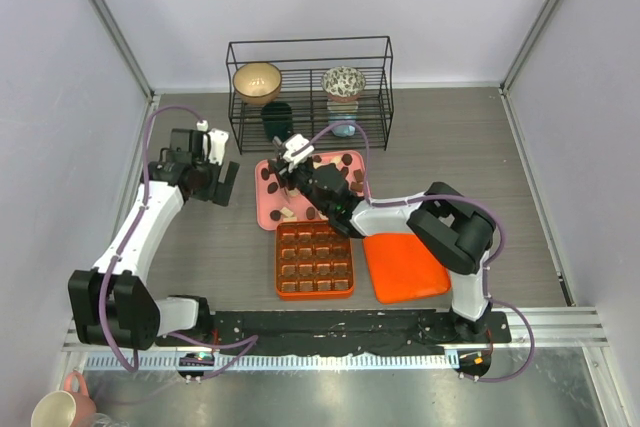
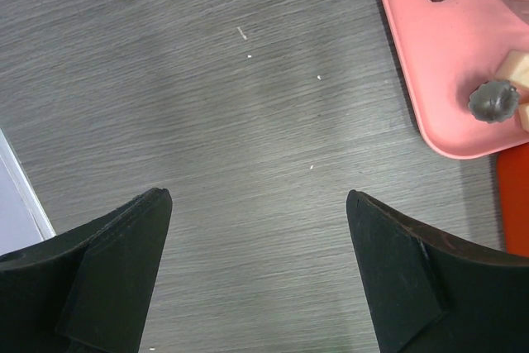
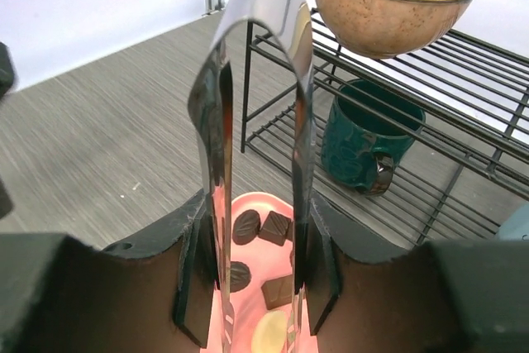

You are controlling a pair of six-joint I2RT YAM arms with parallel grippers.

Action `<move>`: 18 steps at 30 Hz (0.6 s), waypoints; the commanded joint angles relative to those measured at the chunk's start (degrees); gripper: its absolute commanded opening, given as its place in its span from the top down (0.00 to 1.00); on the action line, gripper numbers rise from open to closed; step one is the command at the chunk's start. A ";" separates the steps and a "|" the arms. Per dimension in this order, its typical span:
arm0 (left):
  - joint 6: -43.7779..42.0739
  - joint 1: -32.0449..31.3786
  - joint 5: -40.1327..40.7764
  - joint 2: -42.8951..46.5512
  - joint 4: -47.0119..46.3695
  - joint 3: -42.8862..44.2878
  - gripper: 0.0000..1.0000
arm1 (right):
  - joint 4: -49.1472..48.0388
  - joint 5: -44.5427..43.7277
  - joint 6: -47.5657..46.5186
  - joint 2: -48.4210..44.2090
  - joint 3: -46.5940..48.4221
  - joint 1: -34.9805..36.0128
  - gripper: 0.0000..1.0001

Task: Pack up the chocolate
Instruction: Pick up the fake chocolate from the plate.

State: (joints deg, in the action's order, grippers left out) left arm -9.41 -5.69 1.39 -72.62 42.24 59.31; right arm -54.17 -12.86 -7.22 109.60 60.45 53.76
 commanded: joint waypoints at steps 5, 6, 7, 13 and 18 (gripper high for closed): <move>-0.61 0.25 -1.04 2.40 -0.67 -0.33 0.08 | -7.44 -1.64 -4.47 2.28 4.24 -0.32 0.56; -0.52 0.33 -1.04 2.40 -0.67 -0.51 0.08 | -7.53 -1.73 -4.55 2.28 4.33 -0.32 0.56; -0.52 0.25 -1.12 2.40 -0.67 -0.42 0.08 | -7.44 -1.81 -4.64 2.37 4.59 -0.32 0.55; -0.52 0.33 -1.12 2.48 -0.58 -0.42 0.08 | -7.35 -2.08 -3.59 2.28 2.67 -0.32 0.57; -0.61 0.24 -1.04 2.40 -0.58 -0.77 0.08 | -7.53 -2.61 -2.36 1.23 0.38 -0.41 0.60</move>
State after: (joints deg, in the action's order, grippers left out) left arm -9.45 -5.69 1.21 -71.70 42.28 58.89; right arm -57.06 -14.11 -10.41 112.03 61.91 53.76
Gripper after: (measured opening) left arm 0.918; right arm 0.414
